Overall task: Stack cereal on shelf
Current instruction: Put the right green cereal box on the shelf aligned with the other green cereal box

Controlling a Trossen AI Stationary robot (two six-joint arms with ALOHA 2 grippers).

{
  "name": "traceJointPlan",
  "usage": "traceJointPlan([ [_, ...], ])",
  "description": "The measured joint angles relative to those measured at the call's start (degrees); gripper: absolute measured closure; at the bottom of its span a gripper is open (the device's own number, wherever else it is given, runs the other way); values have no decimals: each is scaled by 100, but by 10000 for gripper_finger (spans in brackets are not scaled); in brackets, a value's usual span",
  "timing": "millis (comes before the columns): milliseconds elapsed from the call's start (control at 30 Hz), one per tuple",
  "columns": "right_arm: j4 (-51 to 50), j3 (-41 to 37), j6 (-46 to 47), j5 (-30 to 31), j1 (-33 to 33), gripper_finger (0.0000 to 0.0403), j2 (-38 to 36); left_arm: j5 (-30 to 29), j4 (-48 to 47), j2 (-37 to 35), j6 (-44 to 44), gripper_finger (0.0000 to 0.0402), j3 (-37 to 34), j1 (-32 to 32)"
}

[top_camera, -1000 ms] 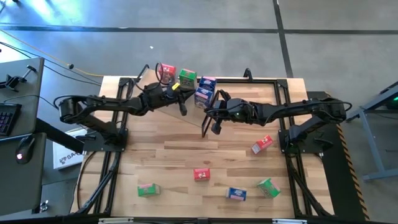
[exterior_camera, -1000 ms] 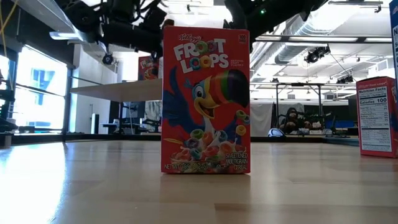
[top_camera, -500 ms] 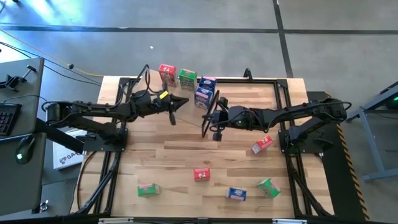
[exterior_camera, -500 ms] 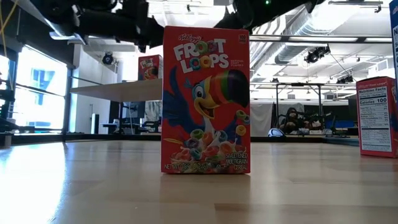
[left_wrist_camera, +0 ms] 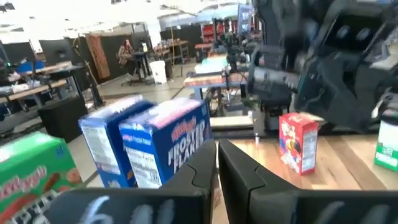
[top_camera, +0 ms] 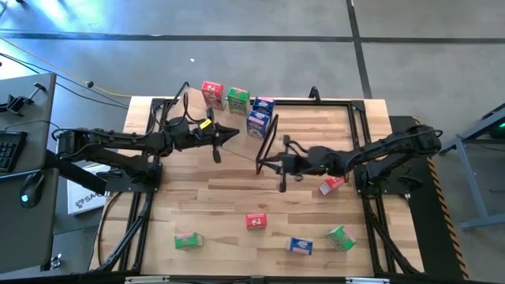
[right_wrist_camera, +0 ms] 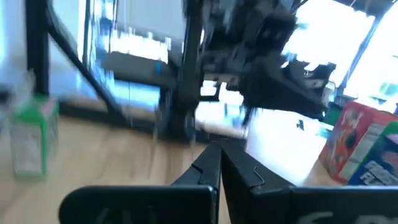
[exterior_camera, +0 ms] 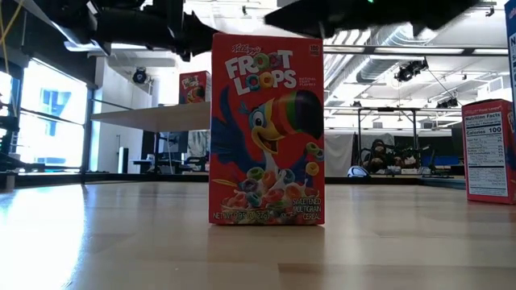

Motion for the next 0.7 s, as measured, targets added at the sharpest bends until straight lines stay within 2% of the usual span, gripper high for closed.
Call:
traceJointPlan([
  [67,899,-530,177,-14,61,403,-113,1,-26,-4,-83,390,4,-20],
  [133,1347,-926,340,42,159,403,-286,2,-120,-25,-189,390,4,-20],
  [267,1125,-1334,590,633,508,403,-1017,0,-208,-49,-314,390,5,-20],
  [400,-634,-1327,949,1518,868,403,-2022,0,-244,-48,-347,390,4,-20],
  [533,-3072,-850,1953,1878,1038,394,-2850,0,-300,-48,-393,390,4,-18],
  [700,-5450,-102,3026,2021,1160,337,-3089,0,-469,-45,-394,390,4,-18],
])
